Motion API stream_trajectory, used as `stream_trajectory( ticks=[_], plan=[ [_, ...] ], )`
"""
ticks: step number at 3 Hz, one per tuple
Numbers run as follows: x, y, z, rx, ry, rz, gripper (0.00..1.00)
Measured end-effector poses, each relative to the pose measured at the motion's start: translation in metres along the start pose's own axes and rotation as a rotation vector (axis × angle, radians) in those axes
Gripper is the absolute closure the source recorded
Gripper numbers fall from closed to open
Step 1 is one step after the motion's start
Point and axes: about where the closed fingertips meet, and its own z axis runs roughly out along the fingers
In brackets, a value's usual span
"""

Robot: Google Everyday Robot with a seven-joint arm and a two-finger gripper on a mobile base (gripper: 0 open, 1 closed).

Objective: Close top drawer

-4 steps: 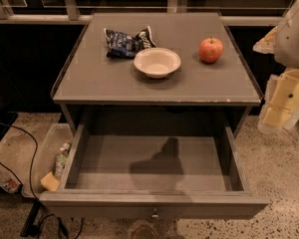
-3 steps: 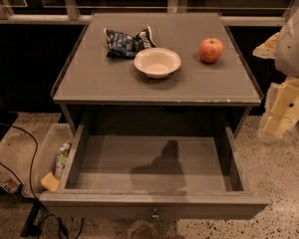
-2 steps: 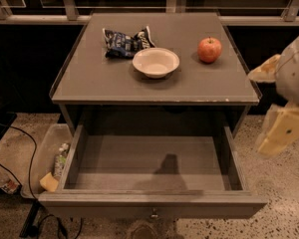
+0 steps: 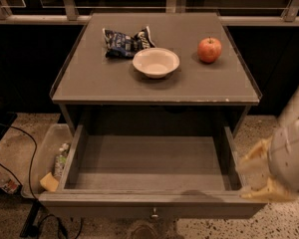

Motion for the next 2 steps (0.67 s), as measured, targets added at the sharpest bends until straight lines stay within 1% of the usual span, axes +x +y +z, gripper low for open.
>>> stream_trajectory(
  ticks=[1, 2],
  plan=[
    [0.0091, 0.0141, 0.0142, -0.038, 0.009, 0.014, 0.78],
    [0.0081, 0.0128, 0.013, -0.034, 0.008, 0.013, 0.99]
  ],
)
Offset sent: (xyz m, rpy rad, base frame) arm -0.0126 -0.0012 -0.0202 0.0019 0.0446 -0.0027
